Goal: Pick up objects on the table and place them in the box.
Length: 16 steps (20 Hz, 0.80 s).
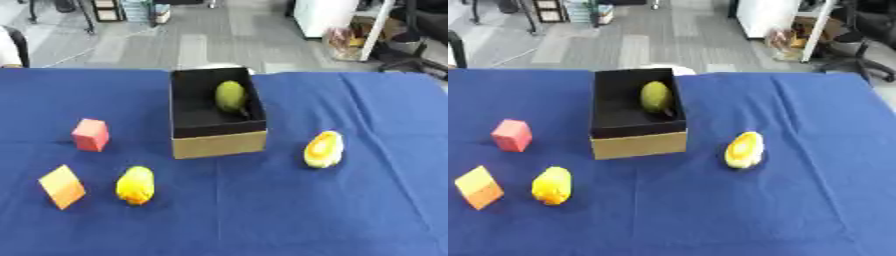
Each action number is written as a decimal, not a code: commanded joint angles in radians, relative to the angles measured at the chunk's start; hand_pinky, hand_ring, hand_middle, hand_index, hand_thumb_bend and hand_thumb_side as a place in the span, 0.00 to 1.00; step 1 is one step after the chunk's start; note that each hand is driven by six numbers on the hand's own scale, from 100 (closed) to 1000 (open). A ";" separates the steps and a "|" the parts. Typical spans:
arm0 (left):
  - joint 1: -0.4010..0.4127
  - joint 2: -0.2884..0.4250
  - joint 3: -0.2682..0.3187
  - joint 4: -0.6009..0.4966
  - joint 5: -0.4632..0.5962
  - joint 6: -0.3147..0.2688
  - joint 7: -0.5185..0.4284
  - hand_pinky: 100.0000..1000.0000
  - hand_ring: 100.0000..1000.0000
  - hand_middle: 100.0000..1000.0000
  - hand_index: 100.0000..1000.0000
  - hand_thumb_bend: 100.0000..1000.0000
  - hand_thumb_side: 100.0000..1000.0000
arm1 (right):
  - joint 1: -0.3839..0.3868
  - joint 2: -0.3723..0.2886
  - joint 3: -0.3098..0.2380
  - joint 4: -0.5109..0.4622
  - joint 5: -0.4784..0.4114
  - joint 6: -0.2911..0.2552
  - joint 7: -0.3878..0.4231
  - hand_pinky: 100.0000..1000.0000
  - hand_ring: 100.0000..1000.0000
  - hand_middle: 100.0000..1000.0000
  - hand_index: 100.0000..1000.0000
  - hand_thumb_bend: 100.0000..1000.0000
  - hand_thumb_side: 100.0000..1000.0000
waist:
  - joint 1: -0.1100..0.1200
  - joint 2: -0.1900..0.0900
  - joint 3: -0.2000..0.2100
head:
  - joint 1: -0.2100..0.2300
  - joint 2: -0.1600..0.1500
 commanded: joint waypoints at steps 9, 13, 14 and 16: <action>-0.086 -0.037 -0.132 -0.016 -0.052 -0.119 -0.224 0.84 0.68 0.60 0.84 0.00 0.59 | -0.100 -0.038 0.205 -0.009 0.213 -0.044 0.338 0.85 0.85 0.75 0.80 0.00 0.08 | -0.014 0.119 0.023 | 0.015 0.001; -0.104 -0.053 -0.159 -0.016 -0.049 -0.141 -0.270 0.84 0.68 0.60 0.84 0.00 0.60 | -0.117 -0.031 0.269 -0.009 0.303 -0.034 0.397 0.86 0.87 0.77 0.81 0.00 0.19 | -0.022 0.157 0.034 | 0.012 -0.010; -0.109 -0.056 -0.165 -0.016 -0.047 -0.144 -0.279 0.84 0.68 0.60 0.84 0.00 0.60 | -0.119 -0.029 0.282 -0.009 0.324 -0.030 0.413 0.86 0.87 0.77 0.81 0.00 0.21 | -0.024 0.165 0.036 | 0.010 -0.014; -0.117 -0.063 -0.174 -0.016 -0.043 -0.146 -0.295 0.84 0.68 0.60 0.84 0.00 0.61 | -0.123 -0.025 0.307 -0.009 0.362 -0.026 0.441 0.86 0.87 0.78 0.82 0.02 0.25 | -0.027 0.179 0.038 | 0.006 -0.022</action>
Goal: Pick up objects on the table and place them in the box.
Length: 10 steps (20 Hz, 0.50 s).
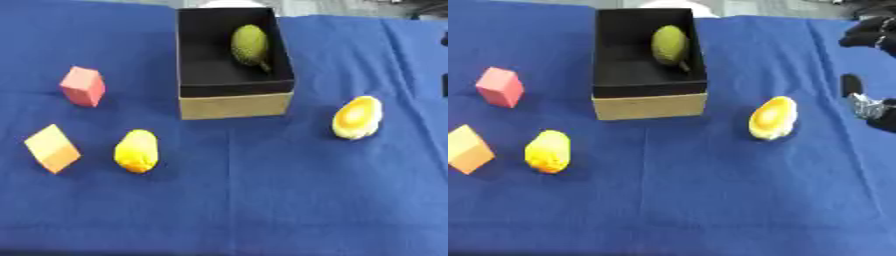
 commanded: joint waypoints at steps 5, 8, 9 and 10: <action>-0.022 0.000 -0.017 -0.015 0.020 -0.005 -0.047 0.84 0.68 0.59 0.84 0.00 0.61 | -0.012 -0.012 0.065 -0.009 0.123 0.006 0.087 0.87 0.88 0.79 0.82 0.05 0.31 | -0.004 0.015 0.001 | -0.009 -0.026; -0.027 0.001 -0.021 -0.015 0.026 -0.003 -0.057 0.84 0.68 0.59 0.84 0.00 0.62 | -0.014 -0.014 0.091 -0.009 0.152 0.001 0.109 0.87 0.88 0.79 0.82 0.07 0.32 | -0.004 0.024 0.003 | -0.009 -0.026; -0.028 0.000 -0.022 -0.015 0.028 -0.002 -0.060 0.84 0.68 0.59 0.83 0.00 0.62 | -0.016 -0.015 0.099 -0.009 0.155 -0.001 0.114 0.86 0.88 0.79 0.82 0.07 0.32 | -0.004 0.026 0.003 | -0.010 -0.026; -0.029 0.000 -0.023 -0.015 0.030 -0.001 -0.063 0.84 0.68 0.59 0.83 0.00 0.62 | -0.018 -0.016 0.106 -0.009 0.155 -0.003 0.118 0.86 0.88 0.78 0.82 0.07 0.31 | -0.004 0.028 0.004 | -0.011 -0.027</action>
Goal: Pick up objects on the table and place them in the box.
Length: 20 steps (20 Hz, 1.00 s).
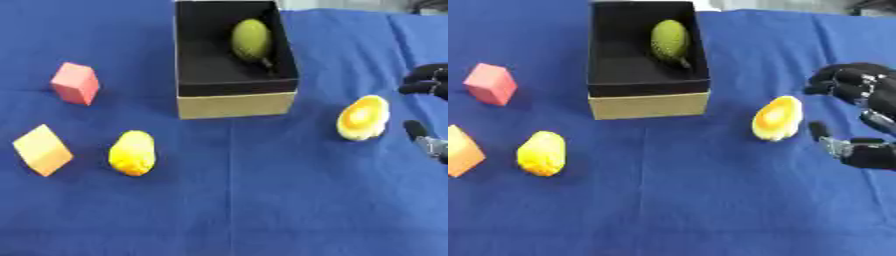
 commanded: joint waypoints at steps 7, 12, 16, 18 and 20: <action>-0.006 0.013 -0.006 -0.015 0.019 0.009 -0.025 0.84 0.68 0.59 0.83 0.00 0.62 | -0.053 -0.043 0.014 -0.009 -0.041 0.007 0.033 0.86 0.87 0.77 0.83 0.24 0.31 | 0.004 -0.005 0.005 | -0.006 -0.018; -0.006 0.013 -0.009 -0.015 0.022 0.011 -0.030 0.84 0.68 0.59 0.83 0.00 0.62 | -0.084 -0.056 0.008 -0.009 -0.074 0.039 0.043 0.85 0.87 0.77 0.83 0.27 0.33 | 0.005 -0.002 0.007 | -0.009 -0.020; -0.006 0.014 -0.010 -0.015 0.024 0.012 -0.032 0.84 0.68 0.59 0.83 0.00 0.62 | -0.103 -0.067 0.002 -0.009 -0.073 0.069 0.068 0.86 0.88 0.78 0.84 0.31 0.39 | 0.005 -0.001 0.009 | -0.013 -0.024; -0.007 0.014 -0.010 -0.015 0.024 0.012 -0.033 0.84 0.68 0.59 0.83 0.00 0.62 | -0.108 -0.070 0.003 -0.009 -0.068 0.086 0.091 0.86 0.88 0.78 0.84 0.30 0.40 | 0.004 0.000 0.010 | -0.015 -0.026; -0.007 0.015 -0.010 -0.015 0.025 0.013 -0.032 0.84 0.68 0.59 0.83 0.00 0.62 | -0.113 -0.073 0.005 -0.009 -0.071 0.096 0.111 0.86 0.88 0.78 0.84 0.31 0.42 | 0.004 0.002 0.011 | -0.017 -0.027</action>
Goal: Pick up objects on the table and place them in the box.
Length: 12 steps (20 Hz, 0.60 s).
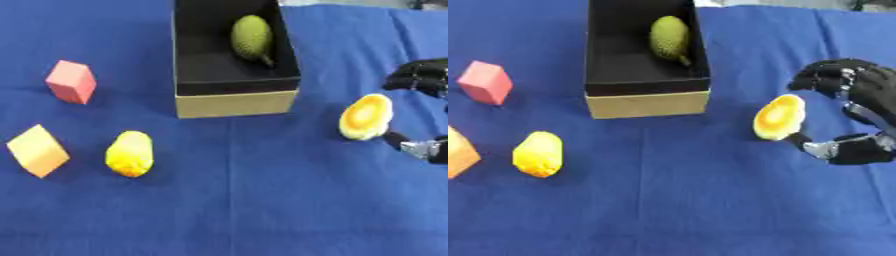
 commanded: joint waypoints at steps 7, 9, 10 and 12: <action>-0.002 0.016 0.002 -0.015 0.006 0.001 -0.006 0.84 0.68 0.59 0.83 0.00 0.62 | -0.025 -0.046 -0.009 -0.009 -0.015 0.028 0.073 0.86 0.88 0.78 0.83 0.28 0.58 | 0.000 -0.008 0.008 | -0.013 -0.019; -0.002 0.016 0.002 -0.015 0.006 0.001 -0.006 0.84 0.68 0.59 0.83 0.00 0.62 | -0.027 -0.044 -0.006 -0.009 -0.023 0.032 0.079 0.86 0.88 0.78 0.83 0.27 0.58 | 0.001 -0.006 0.009 | -0.013 -0.020; -0.002 0.016 0.002 -0.015 0.007 0.001 -0.006 0.84 0.68 0.59 0.83 0.00 0.62 | -0.029 -0.044 -0.005 -0.009 -0.027 0.034 0.082 0.86 0.88 0.77 0.83 0.26 0.57 | 0.000 -0.005 0.010 | -0.014 -0.021; -0.004 0.015 0.001 -0.015 0.008 0.002 -0.007 0.84 0.68 0.59 0.83 0.00 0.62 | -0.033 -0.043 -0.001 -0.009 -0.034 0.040 0.090 0.86 0.88 0.77 0.83 0.27 0.57 | 0.000 -0.003 0.012 | -0.015 -0.023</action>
